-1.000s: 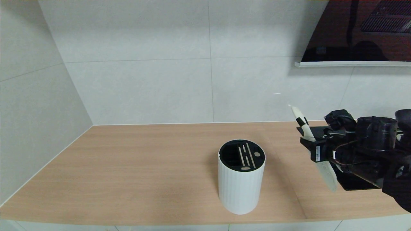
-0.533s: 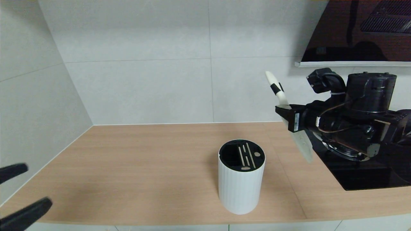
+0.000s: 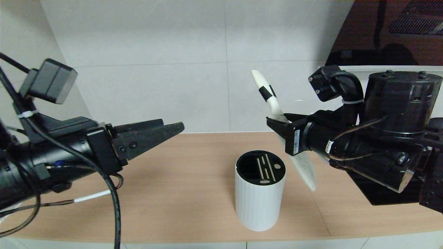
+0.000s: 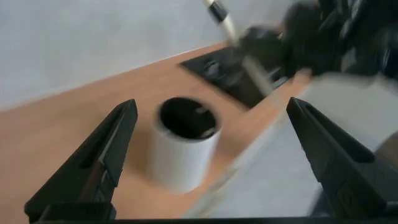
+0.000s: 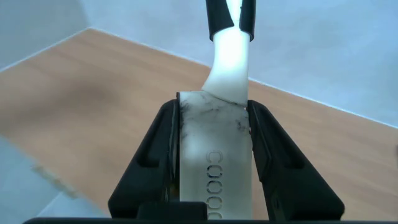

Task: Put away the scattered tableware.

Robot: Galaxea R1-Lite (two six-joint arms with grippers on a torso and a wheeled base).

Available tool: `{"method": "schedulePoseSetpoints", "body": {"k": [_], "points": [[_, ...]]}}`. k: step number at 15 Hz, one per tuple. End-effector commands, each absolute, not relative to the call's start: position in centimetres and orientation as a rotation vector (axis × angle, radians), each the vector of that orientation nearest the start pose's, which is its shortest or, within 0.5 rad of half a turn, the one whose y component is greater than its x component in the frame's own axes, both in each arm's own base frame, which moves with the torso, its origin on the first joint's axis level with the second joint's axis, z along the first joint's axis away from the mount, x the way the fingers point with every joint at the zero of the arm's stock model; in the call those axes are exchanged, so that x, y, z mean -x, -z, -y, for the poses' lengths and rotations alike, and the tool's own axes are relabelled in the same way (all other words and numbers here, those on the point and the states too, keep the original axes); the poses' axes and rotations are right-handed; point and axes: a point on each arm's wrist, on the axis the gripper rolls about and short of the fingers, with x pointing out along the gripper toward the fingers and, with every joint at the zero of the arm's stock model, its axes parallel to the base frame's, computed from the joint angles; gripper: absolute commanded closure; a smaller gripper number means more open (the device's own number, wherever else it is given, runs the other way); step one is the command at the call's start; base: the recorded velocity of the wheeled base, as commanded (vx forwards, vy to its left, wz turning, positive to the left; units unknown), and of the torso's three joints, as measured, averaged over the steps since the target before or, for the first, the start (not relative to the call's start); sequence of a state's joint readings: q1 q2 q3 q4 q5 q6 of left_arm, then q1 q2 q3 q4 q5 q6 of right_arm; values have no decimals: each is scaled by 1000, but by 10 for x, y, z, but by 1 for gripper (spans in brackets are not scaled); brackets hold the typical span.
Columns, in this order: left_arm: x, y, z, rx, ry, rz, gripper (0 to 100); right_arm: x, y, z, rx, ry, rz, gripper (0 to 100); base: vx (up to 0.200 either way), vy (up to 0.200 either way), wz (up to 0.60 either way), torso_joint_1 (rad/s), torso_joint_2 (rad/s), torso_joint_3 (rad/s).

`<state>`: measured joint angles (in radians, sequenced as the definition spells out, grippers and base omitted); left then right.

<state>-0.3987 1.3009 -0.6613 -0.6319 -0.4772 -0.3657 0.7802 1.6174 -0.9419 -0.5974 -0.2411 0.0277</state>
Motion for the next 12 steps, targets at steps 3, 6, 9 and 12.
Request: {"method": "schedulePoseSetpoints", "body": {"k": [3,6,9,12], "points": [[-194,-232,117,492,947,-265,0,-190,-234,-234,-63,-641,-132,100,0,0,0,0,0,0],[-196,-233,125,582,990,-240,0,-183,-228,-245,-60,-682,-155,100,0,0,0,0,0,0],[-200,-220,130,575,1007,-216,0,-175,-228,-252,-100,-711,-170,100,0,0,0,0,0,0],[-204,-214,134,572,1001,-234,0,-168,-229,-256,-102,-735,-170,100,0,0,0,0,0,0]]}}
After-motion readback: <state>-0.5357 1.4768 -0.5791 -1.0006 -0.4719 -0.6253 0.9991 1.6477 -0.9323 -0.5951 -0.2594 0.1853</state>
